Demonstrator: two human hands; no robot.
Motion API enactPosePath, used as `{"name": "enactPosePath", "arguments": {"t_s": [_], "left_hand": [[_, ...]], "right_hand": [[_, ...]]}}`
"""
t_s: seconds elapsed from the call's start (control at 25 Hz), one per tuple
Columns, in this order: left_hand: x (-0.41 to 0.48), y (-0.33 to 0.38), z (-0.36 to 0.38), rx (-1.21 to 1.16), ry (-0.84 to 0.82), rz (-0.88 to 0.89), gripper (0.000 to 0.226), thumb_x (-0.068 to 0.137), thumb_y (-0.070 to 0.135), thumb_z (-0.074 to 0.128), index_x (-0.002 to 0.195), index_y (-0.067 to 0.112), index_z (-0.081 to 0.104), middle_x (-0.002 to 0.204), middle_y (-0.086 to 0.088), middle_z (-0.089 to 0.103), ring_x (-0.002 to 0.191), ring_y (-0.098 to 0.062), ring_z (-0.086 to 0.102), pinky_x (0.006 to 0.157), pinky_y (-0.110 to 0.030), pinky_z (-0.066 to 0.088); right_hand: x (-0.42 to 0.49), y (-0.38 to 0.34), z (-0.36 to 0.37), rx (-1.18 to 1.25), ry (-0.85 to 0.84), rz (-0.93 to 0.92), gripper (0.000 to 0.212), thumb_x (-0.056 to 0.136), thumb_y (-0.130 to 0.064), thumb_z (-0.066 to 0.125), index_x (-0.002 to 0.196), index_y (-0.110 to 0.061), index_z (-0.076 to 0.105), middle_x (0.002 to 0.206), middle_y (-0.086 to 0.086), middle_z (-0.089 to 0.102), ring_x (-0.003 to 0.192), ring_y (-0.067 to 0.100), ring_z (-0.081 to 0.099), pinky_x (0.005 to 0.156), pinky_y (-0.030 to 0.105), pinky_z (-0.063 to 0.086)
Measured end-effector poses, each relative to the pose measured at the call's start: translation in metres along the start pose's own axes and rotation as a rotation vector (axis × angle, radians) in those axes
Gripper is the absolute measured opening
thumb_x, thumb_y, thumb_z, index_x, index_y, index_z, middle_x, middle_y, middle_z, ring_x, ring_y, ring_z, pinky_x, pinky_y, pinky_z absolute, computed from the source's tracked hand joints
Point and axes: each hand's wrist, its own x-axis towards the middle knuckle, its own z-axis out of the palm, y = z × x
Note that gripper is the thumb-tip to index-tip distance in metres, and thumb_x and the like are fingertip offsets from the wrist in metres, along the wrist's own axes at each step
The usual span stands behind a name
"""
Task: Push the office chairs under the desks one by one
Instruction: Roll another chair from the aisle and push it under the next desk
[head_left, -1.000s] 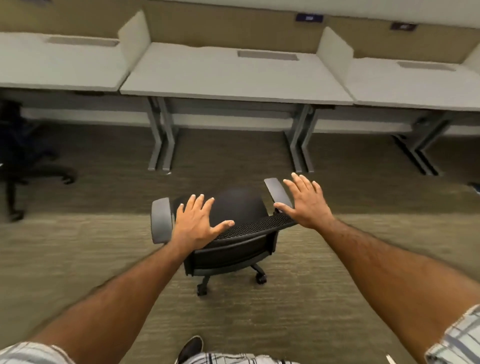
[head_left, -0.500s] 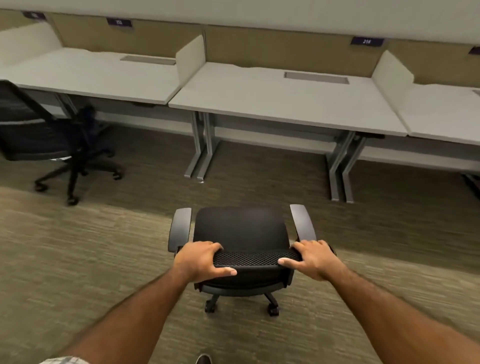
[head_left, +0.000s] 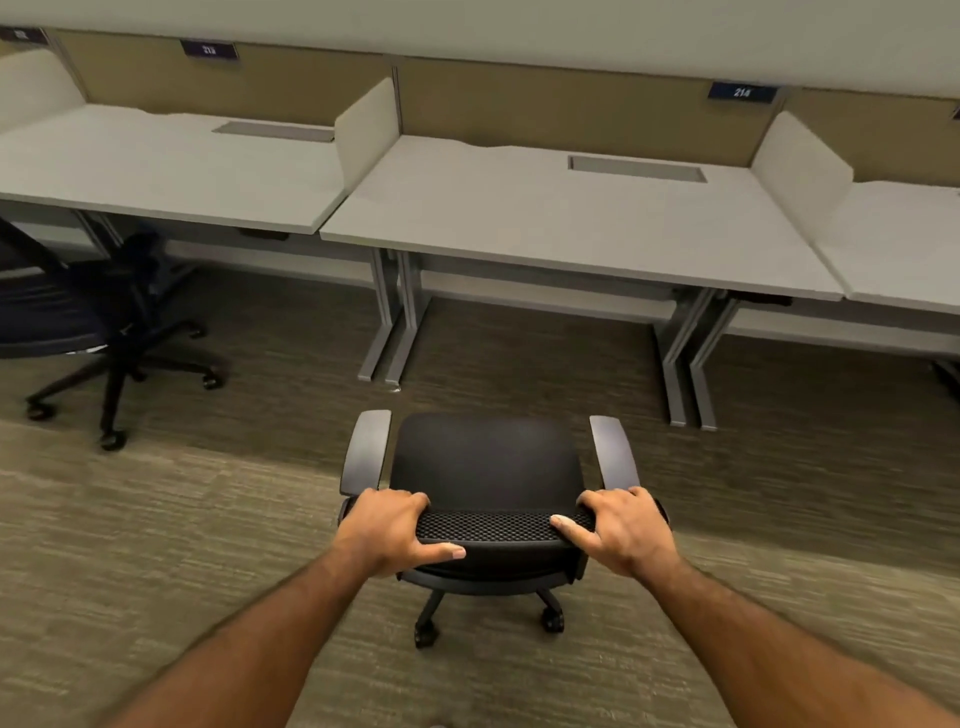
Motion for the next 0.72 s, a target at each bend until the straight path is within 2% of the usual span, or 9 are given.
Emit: {"name": "enactPosePath", "arguments": {"t_s": [0.12, 0.24, 0.36, 0.56, 0.72], "left_hand": [[0.037, -0.014, -0.010, 0.000, -0.001, -0.047, 0.099, 0.058, 0.106, 0.020, 0.093, 0.023, 0.058, 0.089, 0.004, 0.064, 0.080, -0.017, 0.057, 0.076, -0.038, 0.041], [0.075, -0.028, -0.021, -0.007, 0.005, -0.060, 0.095, 0.059, 0.106, 0.022, 0.088, 0.022, 0.055, 0.087, 0.002, 0.063, 0.077, -0.018, 0.054, 0.078, -0.040, 0.041], [0.112, -0.041, -0.025, -0.007, 0.010, -0.078, 0.096, 0.059, 0.106, 0.020, 0.087, 0.021, 0.055, 0.085, 0.003, 0.063, 0.079, -0.018, 0.058, 0.082, -0.040, 0.044], [0.183, -0.059, -0.037, -0.007, 0.033, -0.130, 0.102, 0.059, 0.107, 0.018, 0.092, 0.020, 0.059, 0.086, 0.002, 0.064, 0.082, -0.018, 0.060, 0.083, -0.040, 0.046], [0.241, -0.064, -0.044, -0.030, 0.020, -0.209, 0.103, 0.060, 0.107, 0.018, 0.095, 0.020, 0.060, 0.088, 0.002, 0.065, 0.084, -0.019, 0.061, 0.083, -0.041, 0.045]], "right_hand": [[0.044, 0.008, 0.010, -0.051, 0.060, 0.103, 0.095, 0.082, -0.089, 0.004, 0.096, -0.025, 0.072, 0.096, -0.005, 0.071, 0.103, 0.018, 0.064, 0.108, 0.053, 0.034], [0.089, 0.018, 0.007, -0.095, 0.048, 0.154, 0.080, 0.086, -0.081, 0.019, 0.102, -0.025, 0.074, 0.108, -0.002, 0.069, 0.116, 0.020, 0.058, 0.113, 0.064, 0.023], [0.136, 0.031, 0.002, -0.063, -0.002, 0.157, 0.083, 0.084, -0.079, 0.014, 0.115, -0.028, 0.072, 0.123, -0.004, 0.065, 0.120, 0.020, 0.057, 0.114, 0.061, 0.023], [0.227, 0.059, -0.005, -0.047, 0.008, 0.089, 0.082, 0.083, -0.077, 0.014, 0.112, -0.028, 0.073, 0.114, -0.004, 0.068, 0.111, 0.021, 0.061, 0.111, 0.055, 0.032], [0.307, 0.085, -0.016, -0.077, -0.042, 0.042, 0.081, 0.083, -0.076, 0.011, 0.112, -0.031, 0.071, 0.114, -0.005, 0.068, 0.116, 0.019, 0.056, 0.116, 0.056, 0.023]]}}
